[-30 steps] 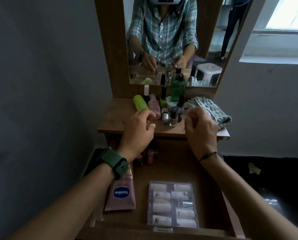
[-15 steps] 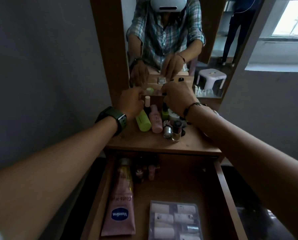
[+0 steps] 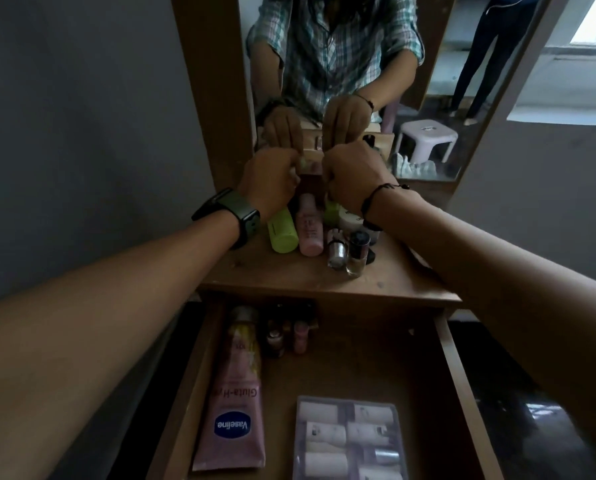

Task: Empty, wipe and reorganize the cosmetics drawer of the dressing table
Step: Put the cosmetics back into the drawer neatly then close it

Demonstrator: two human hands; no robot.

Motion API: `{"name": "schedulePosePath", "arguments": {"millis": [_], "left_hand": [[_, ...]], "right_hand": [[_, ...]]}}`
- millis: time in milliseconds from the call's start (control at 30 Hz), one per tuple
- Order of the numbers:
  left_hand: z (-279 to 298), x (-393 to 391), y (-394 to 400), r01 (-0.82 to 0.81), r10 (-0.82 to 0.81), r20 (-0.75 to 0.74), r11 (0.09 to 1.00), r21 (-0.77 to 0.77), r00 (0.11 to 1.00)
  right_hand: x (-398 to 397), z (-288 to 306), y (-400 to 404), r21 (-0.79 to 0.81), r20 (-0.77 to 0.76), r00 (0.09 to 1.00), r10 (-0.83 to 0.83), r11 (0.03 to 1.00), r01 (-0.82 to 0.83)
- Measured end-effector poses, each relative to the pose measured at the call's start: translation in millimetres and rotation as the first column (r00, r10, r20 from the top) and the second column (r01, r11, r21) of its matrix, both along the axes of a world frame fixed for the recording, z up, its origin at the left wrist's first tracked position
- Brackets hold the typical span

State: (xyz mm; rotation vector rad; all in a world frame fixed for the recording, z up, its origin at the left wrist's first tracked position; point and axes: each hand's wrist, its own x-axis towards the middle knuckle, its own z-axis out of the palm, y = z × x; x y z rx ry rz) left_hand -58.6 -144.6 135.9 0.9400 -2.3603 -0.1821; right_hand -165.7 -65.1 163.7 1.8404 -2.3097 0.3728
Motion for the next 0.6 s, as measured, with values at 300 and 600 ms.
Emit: {"name": "schedulePosePath", "arguments": {"millis": [300,600], "left_hand": [[49.8,44.0,39.0,0.119,-0.122,-0.207,0.993,-0.026,0.971],[3.5,104.9,119.9,0.219,-0.199,-0.114,0.954,0.203,0.973]], "right_hand": [[15.0,49.1,51.3,-0.216,0.058,0.998,0.034,0.976,-0.021],[60.3,15.0,148.0,-0.060,0.253,0.952,0.170,0.985,-0.160]]}}
